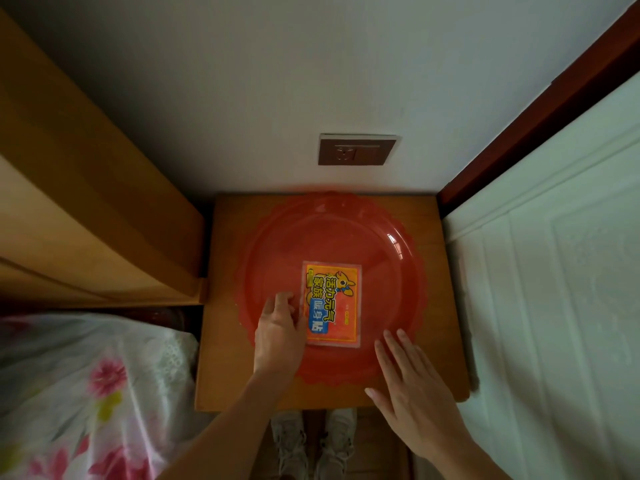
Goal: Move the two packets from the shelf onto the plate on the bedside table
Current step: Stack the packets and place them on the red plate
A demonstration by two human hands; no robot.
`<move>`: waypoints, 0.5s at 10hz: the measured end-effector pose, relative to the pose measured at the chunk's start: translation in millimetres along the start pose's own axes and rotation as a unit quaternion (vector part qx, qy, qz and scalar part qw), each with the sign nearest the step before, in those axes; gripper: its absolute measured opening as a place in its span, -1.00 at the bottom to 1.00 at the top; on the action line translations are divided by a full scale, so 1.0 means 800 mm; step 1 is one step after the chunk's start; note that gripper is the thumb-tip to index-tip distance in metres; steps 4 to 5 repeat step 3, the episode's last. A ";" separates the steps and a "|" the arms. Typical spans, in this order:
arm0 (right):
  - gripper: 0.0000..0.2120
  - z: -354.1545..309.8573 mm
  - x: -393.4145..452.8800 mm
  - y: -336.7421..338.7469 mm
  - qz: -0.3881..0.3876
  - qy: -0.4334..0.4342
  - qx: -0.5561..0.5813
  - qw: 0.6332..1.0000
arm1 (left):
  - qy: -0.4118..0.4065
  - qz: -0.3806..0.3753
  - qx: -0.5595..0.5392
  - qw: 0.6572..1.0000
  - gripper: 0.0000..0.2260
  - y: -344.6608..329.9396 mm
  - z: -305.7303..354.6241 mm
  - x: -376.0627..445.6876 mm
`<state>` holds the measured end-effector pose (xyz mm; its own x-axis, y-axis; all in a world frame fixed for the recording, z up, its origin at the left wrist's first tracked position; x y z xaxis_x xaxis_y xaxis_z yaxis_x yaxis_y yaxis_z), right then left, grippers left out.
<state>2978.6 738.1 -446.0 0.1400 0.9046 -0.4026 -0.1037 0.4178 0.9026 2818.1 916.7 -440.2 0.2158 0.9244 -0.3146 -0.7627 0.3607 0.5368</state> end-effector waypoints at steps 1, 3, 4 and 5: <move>-0.29 0.001 -0.001 0.006 -0.010 -0.001 -0.010 1.000 | -0.030 -0.019 0.012 0.999 -0.72 0.004 0.009 -0.013; -0.29 0.014 -0.001 0.053 -0.003 -0.017 0.000 1.000 | -0.099 -0.054 0.097 0.989 -0.70 0.035 0.044 -0.040; -0.29 0.014 -0.001 0.053 -0.003 -0.017 0.000 1.000 | -0.099 -0.054 0.097 0.989 -0.70 0.035 0.044 -0.040; -0.29 0.014 -0.001 0.053 -0.003 -0.017 0.000 1.000 | -0.099 -0.054 0.097 0.989 -0.70 0.035 0.044 -0.040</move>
Point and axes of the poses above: each hand's wrist, its own x-axis towards the middle knuckle, its own y-axis out of the back of the hand, z = x × y, the point moved 8 cm from there along x, towards the middle knuckle, and after that the axes turned 14 degrees about -x, right-handed, at the moved point
